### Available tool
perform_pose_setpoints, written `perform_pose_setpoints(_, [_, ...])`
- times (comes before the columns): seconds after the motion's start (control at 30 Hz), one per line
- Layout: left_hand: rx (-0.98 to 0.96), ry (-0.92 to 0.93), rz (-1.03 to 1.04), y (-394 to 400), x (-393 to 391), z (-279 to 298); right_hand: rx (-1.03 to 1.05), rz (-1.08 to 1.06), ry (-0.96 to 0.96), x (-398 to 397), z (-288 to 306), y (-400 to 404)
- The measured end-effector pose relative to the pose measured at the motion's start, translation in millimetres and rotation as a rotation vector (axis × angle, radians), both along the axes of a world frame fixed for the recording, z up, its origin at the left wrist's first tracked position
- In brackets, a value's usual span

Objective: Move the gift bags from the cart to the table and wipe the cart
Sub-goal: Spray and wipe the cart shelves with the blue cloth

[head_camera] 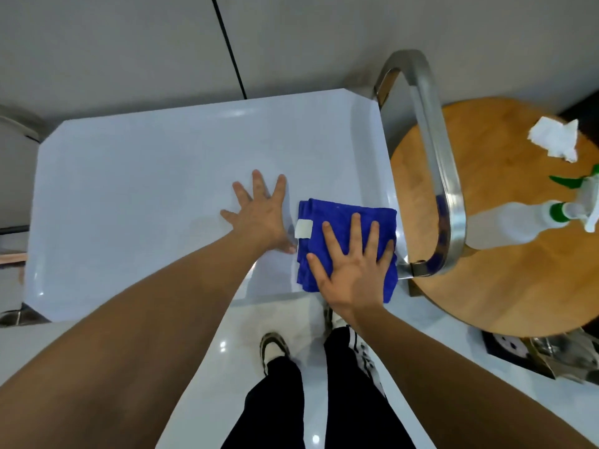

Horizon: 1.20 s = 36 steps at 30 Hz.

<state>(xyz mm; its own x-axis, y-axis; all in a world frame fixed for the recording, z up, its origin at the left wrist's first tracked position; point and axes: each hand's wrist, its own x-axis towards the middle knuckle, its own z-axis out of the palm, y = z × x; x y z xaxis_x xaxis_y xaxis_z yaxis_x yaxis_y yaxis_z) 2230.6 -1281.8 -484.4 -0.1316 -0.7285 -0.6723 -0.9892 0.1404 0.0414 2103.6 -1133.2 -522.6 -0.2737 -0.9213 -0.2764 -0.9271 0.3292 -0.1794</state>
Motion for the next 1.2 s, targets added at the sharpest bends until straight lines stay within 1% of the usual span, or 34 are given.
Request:
perform_pose_setpoints(0.2, [0.076, -0.057, -0.027, -22, -16, 2, 0.064, 0.007, -0.002, -8, 3, -25])
perform_pose_setpoints(0.43, [0.121, -0.123, -0.067, -26, -20, 2, 0.066, -0.002, -0.008, -9, 5, -33])
perform_pose_setpoints(0.7, [0.139, -0.120, -0.081, -30, -18, -2, 0.108, 0.013, -0.042, -27, 9, -56])
perform_pose_setpoints(0.83, [0.148, -0.127, -0.087, -31, -19, -6, 0.079, -0.009, -0.035, -50, 6, -85])
perform_pose_setpoints(1.03, [0.165, -0.147, -0.105, -35, -21, -4, 0.071, 0.009, 0.011, -51, 1, -102])
perform_pose_setpoints(1.2, [0.174, -0.148, -0.108, -35, -21, -8, 0.016, -0.009, 0.004, -56, -3, -151])
